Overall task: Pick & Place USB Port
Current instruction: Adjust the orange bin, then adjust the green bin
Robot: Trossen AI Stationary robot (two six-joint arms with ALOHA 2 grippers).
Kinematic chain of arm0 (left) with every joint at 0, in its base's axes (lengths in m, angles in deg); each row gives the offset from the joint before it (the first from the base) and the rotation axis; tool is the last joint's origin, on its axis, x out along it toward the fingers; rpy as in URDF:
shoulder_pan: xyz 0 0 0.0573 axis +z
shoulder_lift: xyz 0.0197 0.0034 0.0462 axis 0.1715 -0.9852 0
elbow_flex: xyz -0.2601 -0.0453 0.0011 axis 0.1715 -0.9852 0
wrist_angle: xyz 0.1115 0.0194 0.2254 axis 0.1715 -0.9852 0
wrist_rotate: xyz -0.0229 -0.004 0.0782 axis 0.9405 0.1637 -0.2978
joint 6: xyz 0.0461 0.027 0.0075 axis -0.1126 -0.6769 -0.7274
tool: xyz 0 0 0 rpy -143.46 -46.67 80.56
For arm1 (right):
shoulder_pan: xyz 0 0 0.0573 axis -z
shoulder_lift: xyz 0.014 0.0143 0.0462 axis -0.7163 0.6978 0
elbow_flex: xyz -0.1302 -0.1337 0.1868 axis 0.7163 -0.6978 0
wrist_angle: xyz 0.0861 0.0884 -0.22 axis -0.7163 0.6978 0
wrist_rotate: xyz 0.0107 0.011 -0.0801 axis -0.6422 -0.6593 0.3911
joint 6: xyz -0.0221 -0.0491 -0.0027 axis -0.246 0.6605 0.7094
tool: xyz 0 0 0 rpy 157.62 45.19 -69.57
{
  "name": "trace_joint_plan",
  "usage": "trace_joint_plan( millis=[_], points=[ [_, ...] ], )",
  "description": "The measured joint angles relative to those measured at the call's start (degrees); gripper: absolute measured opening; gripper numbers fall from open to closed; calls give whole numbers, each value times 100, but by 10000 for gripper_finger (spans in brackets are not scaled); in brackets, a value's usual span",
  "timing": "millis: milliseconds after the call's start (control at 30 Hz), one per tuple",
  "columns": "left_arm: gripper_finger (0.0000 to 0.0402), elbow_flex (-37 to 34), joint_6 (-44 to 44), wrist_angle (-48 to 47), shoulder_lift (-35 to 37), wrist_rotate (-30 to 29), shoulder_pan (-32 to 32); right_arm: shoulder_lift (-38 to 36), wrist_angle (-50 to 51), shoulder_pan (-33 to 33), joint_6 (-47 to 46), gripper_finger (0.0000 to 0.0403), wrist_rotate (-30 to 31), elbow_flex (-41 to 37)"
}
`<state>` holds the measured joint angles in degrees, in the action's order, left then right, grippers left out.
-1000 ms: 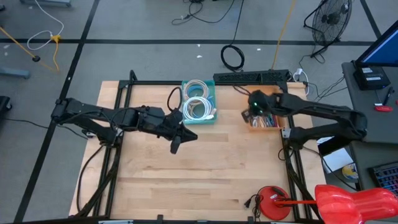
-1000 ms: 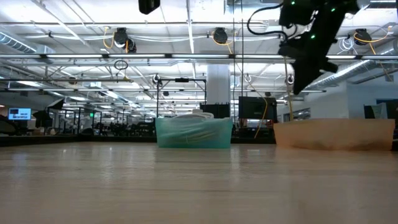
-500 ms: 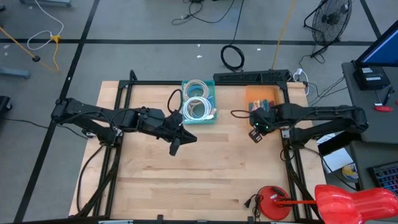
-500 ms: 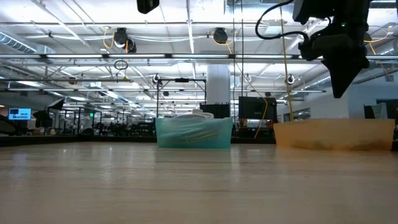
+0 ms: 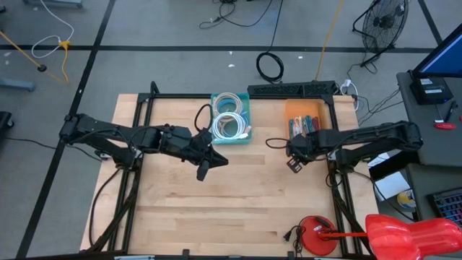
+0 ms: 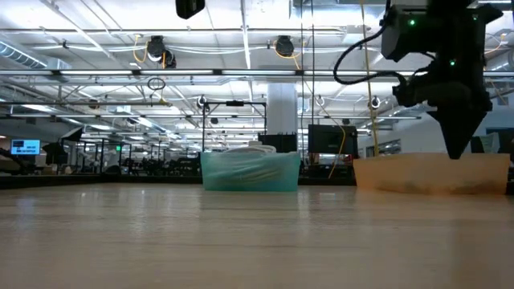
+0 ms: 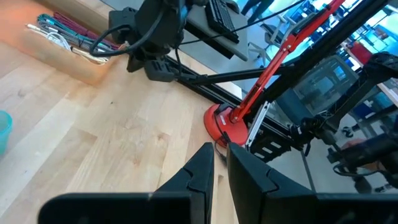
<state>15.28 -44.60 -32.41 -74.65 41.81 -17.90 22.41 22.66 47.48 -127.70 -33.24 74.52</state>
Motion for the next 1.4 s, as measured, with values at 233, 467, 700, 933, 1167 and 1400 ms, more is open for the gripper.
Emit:
trace_joint_plan(
  millis=[233, 467, 700, 933, 1167, 1400],
  points=[
    [47, 0, -2, -11, 0, -2, 0, 0, -9, 119, -67, 0, 571, -332],
    [47, 0, -2, -44, 0, -2, 0, 0, -30, 129, -239, 0, 1273, -424],
    [47, 0, -2, -45, 0, -4, 0, 0, -99, 316, -225, 0, 1563, -424],
    [47, 0, 4, -178, 0, -2, -2, -4, -135, 464, -238, 0, 1609, -424],
    [47, 0, 9, -247, 0, -5, -76, -212, -54, 268, -359, 0, 1342, -209],
    [47, 0, 0, -290, 0, -5, -76, -356, -513, 49, 198, 0, 1381, 777]
  ],
)
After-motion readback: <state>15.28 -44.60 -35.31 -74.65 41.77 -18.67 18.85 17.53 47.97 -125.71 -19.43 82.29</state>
